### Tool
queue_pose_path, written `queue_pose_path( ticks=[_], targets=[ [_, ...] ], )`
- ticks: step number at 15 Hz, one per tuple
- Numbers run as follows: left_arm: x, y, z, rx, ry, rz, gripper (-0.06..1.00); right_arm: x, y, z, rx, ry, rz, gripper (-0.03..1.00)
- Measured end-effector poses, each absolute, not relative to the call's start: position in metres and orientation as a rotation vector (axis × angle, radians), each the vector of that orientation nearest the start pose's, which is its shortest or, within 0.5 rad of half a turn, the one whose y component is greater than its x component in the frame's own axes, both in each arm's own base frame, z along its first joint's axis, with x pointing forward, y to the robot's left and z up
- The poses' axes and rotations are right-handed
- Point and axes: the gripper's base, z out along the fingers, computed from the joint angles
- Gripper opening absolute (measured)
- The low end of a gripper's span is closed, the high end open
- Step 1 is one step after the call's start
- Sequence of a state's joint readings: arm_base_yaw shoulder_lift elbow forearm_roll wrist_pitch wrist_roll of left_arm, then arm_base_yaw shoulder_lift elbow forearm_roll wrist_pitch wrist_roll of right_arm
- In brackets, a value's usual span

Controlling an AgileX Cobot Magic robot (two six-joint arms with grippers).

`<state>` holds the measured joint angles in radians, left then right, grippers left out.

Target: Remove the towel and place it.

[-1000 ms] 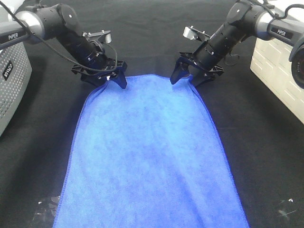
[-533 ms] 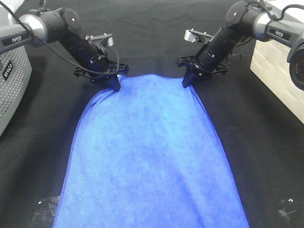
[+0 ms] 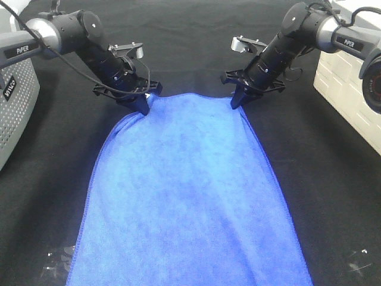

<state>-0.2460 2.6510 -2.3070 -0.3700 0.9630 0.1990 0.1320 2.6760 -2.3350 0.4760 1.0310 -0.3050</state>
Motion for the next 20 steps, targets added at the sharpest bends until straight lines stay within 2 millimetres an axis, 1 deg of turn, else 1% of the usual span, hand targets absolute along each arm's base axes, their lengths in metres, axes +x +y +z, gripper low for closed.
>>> queue_pose_path(
  ticks=[1, 3, 6, 8, 12, 15, 17, 20],
  targets=[
    [0.525, -0.159, 0.1, 0.401, 2.727, -0.468, 0.02, 0.536, 0.107, 0.097, -0.345, 2.739, 0.58, 0.01],
    [0.527, -0.158, 0.103, 0.401, 2.705, -0.449, 0.02, 0.537, 0.107, 0.11, -0.35, 2.712, 0.567, 0.01],
    [0.53, -0.157, 0.112, 0.407, 2.667, -0.418, 0.01, 0.54, 0.105, 0.125, -0.351, 2.661, 0.528, 0.01],
    [0.533, -0.158, 0.121, 0.43, 2.637, -0.381, 0.01, 0.543, 0.105, 0.13, -0.341, 2.625, 0.513, 0.01],
    [0.543, -0.156, 0.143, 0.453, 2.54, -0.309, 0.01, 0.548, 0.104, 0.138, -0.337, 2.56, 0.484, 0.01],
    [0.547, -0.155, 0.148, 0.446, 2.489, -0.286, 0.01, 0.551, 0.103, 0.141, -0.326, 2.517, 0.469, 0.01],
    [0.552, -0.155, 0.151, 0.427, 2.421, -0.272, 0.01, 0.556, 0.103, 0.144, -0.321, 2.454, 0.456, 0.01],
    [0.556, -0.155, 0.154, 0.417, 2.371, -0.254, 0.01, 0.56, 0.104, 0.148, -0.317, 2.393, 0.453, 0.01]
  ],
)
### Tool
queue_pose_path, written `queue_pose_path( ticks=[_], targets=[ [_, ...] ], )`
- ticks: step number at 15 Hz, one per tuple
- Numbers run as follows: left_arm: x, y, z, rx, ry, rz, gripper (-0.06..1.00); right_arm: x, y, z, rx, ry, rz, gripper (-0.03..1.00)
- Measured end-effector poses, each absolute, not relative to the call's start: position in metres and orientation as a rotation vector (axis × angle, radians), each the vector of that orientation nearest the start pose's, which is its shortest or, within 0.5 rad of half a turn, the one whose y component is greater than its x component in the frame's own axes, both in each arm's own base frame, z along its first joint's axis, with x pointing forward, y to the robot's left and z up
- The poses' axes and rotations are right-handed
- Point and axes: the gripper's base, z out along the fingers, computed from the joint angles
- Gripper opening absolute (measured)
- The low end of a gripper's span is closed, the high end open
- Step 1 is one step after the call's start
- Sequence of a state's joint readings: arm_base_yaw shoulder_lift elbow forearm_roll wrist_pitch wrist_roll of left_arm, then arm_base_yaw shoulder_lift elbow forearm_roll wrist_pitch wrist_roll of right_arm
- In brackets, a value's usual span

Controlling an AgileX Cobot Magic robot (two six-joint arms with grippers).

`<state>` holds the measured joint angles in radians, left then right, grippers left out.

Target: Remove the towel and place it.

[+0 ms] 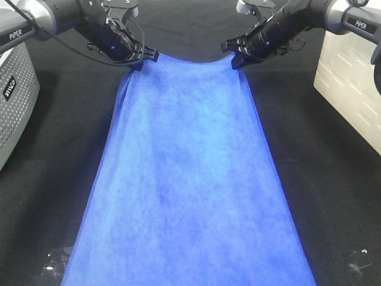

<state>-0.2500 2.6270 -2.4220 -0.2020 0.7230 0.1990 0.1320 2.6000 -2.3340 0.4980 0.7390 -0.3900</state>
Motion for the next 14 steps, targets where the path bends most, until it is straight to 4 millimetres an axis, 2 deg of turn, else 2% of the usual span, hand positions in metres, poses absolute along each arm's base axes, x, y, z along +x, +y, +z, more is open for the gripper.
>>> queue_pose_path(
  ticks=[14],
  targets=[
    [0.571, -0.151, 0.165, 0.419, 2.163, -0.137, 0.01, 0.572, 0.101, 0.158, -0.334, 2.216, 0.369, 0.01]
  ],
)
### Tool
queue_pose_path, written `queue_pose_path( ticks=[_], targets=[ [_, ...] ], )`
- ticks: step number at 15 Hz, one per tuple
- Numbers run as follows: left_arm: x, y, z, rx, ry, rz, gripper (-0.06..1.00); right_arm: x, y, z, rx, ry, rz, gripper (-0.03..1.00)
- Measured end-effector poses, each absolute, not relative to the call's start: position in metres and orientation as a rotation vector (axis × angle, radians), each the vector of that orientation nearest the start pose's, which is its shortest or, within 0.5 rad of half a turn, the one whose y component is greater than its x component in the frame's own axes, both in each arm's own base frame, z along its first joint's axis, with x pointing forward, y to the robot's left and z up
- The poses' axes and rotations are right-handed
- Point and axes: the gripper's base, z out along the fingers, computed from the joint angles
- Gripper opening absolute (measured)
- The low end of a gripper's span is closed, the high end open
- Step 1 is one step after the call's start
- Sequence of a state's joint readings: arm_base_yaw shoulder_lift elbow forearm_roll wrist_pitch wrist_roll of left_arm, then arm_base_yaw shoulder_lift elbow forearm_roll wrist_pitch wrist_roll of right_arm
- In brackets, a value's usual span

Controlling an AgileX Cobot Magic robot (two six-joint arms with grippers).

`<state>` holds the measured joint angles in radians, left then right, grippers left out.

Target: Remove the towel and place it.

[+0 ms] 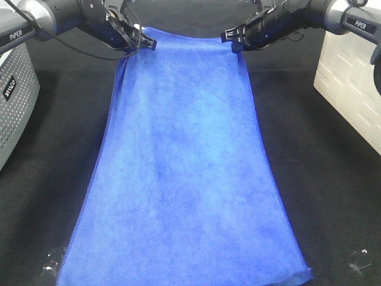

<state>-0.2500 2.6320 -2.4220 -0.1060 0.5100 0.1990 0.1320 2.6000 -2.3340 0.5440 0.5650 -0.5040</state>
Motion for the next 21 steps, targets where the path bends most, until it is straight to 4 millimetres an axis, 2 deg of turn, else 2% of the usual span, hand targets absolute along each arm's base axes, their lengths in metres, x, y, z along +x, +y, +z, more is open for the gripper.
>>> queue_pose_path(
  ticks=[4, 11, 13, 15, 17, 20, 21],
  targets=[
    [0.573, -0.151, 0.142, 0.419, 2.179, -0.134, 0.01, 0.574, 0.101, 0.159, -0.335, 2.191, 0.349, 0.01],
    [0.577, -0.151, 0.132, 0.411, 2.141, -0.125, 0.01, 0.58, 0.096, 0.118, -0.289, 2.216, 0.354, 0.01],
    [0.578, -0.151, 0.124, 0.411, 2.147, -0.124, 0.01, 0.58, 0.096, 0.105, -0.284, 2.234, 0.353, 0.01],
    [0.578, -0.151, 0.108, 0.414, 2.164, -0.121, 0.01, 0.58, 0.095, 0.098, -0.271, 2.234, 0.35, 0.01],
    [0.578, -0.151, 0.101, 0.413, 2.17, -0.121, 0.01, 0.581, 0.095, 0.093, -0.268, 2.239, 0.348, 0.01],
    [0.578, -0.151, 0.1, 0.413, 2.171, -0.121, 0.01, 0.581, 0.095, 0.093, -0.259, 2.236, 0.354, 0.04],
    [0.578, -0.151, 0.1, 0.414, 2.17, -0.12, 0.02, 0.581, 0.095, 0.093, -0.256, 2.234, 0.355, 0.15]
  ],
)
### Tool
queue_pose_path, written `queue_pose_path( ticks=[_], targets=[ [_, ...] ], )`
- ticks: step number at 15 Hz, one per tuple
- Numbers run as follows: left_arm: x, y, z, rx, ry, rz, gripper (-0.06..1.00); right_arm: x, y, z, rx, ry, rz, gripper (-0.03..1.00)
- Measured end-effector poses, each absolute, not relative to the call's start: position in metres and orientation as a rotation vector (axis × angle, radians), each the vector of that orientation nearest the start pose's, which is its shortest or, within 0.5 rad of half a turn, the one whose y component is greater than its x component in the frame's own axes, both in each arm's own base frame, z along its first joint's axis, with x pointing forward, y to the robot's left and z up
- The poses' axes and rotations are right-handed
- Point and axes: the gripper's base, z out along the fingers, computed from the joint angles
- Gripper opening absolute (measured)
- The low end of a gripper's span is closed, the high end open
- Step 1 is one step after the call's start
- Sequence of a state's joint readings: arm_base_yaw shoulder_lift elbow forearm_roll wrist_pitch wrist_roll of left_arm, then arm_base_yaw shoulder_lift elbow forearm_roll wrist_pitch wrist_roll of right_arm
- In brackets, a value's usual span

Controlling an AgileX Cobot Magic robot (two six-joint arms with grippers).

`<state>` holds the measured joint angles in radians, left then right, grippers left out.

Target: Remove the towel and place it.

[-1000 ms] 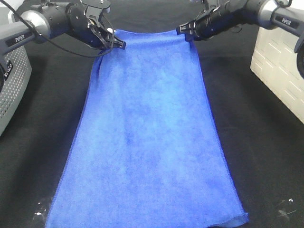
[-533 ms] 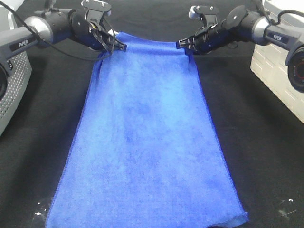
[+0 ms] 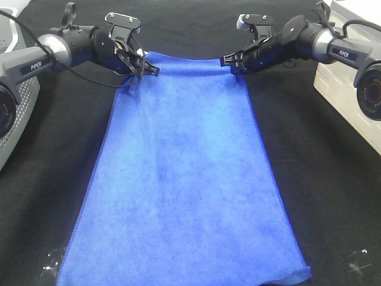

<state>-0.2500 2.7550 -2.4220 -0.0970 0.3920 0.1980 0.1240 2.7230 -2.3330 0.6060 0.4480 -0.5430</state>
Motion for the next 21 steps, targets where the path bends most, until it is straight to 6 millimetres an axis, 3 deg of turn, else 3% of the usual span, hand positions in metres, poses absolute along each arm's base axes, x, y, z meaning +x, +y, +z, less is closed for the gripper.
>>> queue_pose_path(
  ticks=[2, 4, 5, 6, 8, 10, 14, 16, 19, 20, 21],
  targets=[
    [0.579, -0.151, 0.1, 0.415, 2.166, -0.117, 0.15, 0.582, 0.089, 0.094, -0.235, 2.23, 0.353, 0.52],
    [0.58, -0.151, 0.102, 0.421, 2.139, -0.102, 0.42, 0.584, 0.075, 0.094, -0.209, 2.231, 0.342, 0.65],
    [0.58, -0.151, 0.102, 0.421, 2.139, -0.102, 0.42, 0.584, 0.075, 0.094, -0.209, 2.231, 0.342, 0.65],
    [0.581, -0.15, 0.103, 0.431, 2.128, -0.088, 0.54, 0.585, 0.068, 0.094, -0.195, 2.231, 0.336, 0.67],
    [0.582, -0.149, 0.104, 0.468, 2.104, -0.042, 0.65, 0.586, 0.056, 0.093, -0.164, 2.242, 0.345, 0.68],
    [0.583, -0.144, 0.104, 0.505, 2.094, 0.036, 0.67, 0.584, 0.054, 0.092, -0.16, 2.258, 0.364, 0.68],
    [0.582, -0.142, 0.123, 0.404, 2.117, 0.003, 0.69, 0.58, 0.058, 0.102, -0.202, 2.295, 0.402, 0.69],
    [0.574, -0.139, 0.146, 0.338, 2.209, -0.013, 0.74, 0.572, 0.062, 0.125, -0.261, 2.343, 0.458, 0.7],
    [0.551, -0.134, 0.187, 0.242, 2.427, -0.062, 0.78, 0.547, 0.068, 0.181, -0.295, 2.484, 0.584, 0.79],
    [0.532, -0.131, 0.215, 0.18, 2.553, -0.085, 0.78, 0.527, 0.068, 0.22, -0.281, 2.587, 0.616, 0.8],
    [0.523, -0.129, 0.232, 0.165, 2.593, -0.086, 0.78, 0.517, 0.067, 0.24, -0.285, 2.612, 0.605, 0.8]
  ],
)
